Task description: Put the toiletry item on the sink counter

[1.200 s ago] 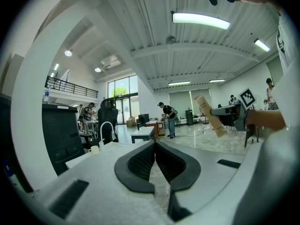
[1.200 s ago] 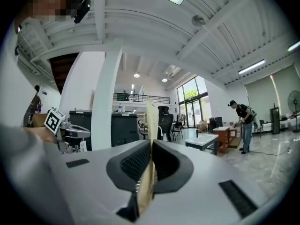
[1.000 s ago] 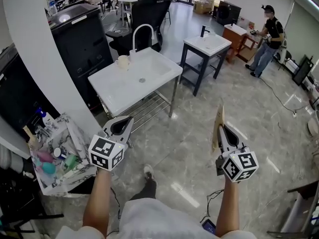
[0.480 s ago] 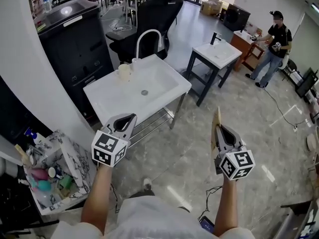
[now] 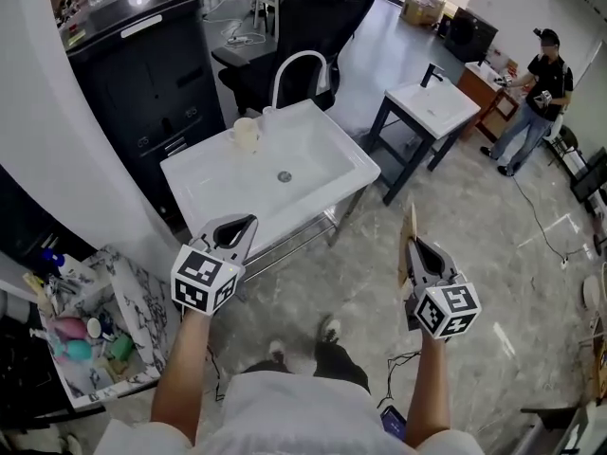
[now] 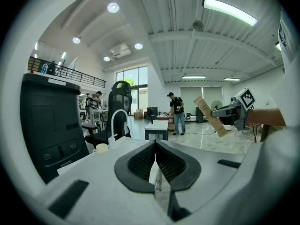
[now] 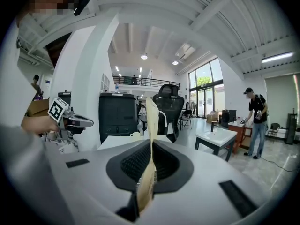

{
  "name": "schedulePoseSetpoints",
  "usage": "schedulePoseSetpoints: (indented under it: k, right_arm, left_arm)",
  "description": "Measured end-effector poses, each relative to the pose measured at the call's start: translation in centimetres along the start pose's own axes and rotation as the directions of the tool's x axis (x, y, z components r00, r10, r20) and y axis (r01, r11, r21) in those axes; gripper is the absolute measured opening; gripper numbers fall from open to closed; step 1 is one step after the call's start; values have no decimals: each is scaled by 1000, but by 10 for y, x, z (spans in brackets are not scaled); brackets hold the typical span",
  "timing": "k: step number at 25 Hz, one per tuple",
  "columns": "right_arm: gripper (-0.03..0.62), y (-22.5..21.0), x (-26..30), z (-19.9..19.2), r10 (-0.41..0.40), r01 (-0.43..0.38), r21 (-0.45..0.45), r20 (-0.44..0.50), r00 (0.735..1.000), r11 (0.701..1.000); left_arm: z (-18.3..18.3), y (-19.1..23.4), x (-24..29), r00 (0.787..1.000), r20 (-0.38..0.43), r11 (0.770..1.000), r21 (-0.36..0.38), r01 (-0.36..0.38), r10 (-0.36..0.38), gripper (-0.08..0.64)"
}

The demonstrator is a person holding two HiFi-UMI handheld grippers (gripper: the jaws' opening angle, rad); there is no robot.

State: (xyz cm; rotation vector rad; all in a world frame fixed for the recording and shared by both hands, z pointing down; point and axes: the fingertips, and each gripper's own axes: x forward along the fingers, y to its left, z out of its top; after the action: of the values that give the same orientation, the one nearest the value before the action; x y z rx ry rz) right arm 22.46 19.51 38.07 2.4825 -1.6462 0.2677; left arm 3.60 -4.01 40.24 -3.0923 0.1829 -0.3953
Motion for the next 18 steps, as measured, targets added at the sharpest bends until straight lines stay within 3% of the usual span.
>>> schedulePoseSetpoints:
  k: [11, 18]
  right_arm:
    - [9, -30, 139, 8, 202, -204, -53, -43, 979, 978]
    - [11, -51, 248, 11, 353, -362, -97, -96, 931, 927]
  left_arm:
    - [-20, 54, 34, 981, -82, 983, -48, -178, 174, 11]
    - [-22, 97, 73, 938, -128, 935, -113, -337, 323, 11]
